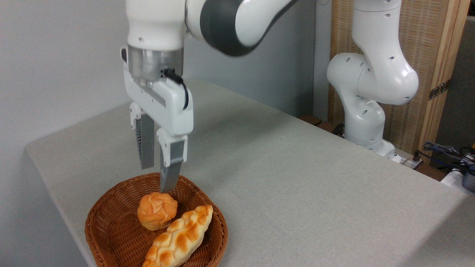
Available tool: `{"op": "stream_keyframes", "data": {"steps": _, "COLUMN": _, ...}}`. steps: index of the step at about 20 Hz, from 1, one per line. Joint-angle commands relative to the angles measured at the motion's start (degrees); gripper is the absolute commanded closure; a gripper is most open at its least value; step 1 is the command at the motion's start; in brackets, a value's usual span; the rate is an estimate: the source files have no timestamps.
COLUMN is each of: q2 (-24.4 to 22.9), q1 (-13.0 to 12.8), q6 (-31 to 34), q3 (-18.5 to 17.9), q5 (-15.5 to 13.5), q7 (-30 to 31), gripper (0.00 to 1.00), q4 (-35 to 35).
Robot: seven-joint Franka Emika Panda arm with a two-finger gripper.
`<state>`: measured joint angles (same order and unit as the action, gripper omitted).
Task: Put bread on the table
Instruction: 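Lower the open gripper down onto the round orange bun in the basket, then close the gripper on the round bun and adjust the grip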
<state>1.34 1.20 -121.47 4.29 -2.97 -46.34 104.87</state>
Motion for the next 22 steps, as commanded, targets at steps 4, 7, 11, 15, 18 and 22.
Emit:
{"op": "stream_keyframes", "data": {"steps": 4, "q2": 2.26, "q1": 0.03, "q6": -5.97, "q3": 2.92, "q5": 0.16, "q7": -2.09, "gripper": 0.0, "q4": 5.96}}
{"op": "stream_keyframes", "data": {"steps": 7, "q2": 4.45, "q1": 0.03, "q6": -10.18, "q3": 3.62, "q5": 0.25, "q7": -2.18, "gripper": 0.0, "q4": 6.22}}
{"op": "stream_keyframes", "data": {"steps": 11, "q2": 6.74, "q1": 0.03, "q6": -13.09, "q3": 4.06, "q5": 0.34, "q7": -2.26, "gripper": 0.0, "q4": 6.22}}
{"op": "stream_keyframes", "data": {"steps": 15, "q2": 7.27, "q1": 0.03, "q6": -13.18, "q3": 4.15, "q5": 3.06, "q7": -5.42, "gripper": 0.48, "q4": 6.57}}
{"op": "stream_keyframes", "data": {"steps": 18, "q2": 7.54, "q1": 0.03, "q6": -13.18, "q3": 4.15, "q5": 3.15, "q7": -5.52, "gripper": 0.72, "q4": 6.57}}
{"op": "stream_keyframes", "data": {"steps": 22, "q2": 7.63, "q1": 0.03, "q6": -13.18, "q3": 4.15, "q5": 3.15, "q7": -5.52, "gripper": 0.75, "q4": 6.57}}
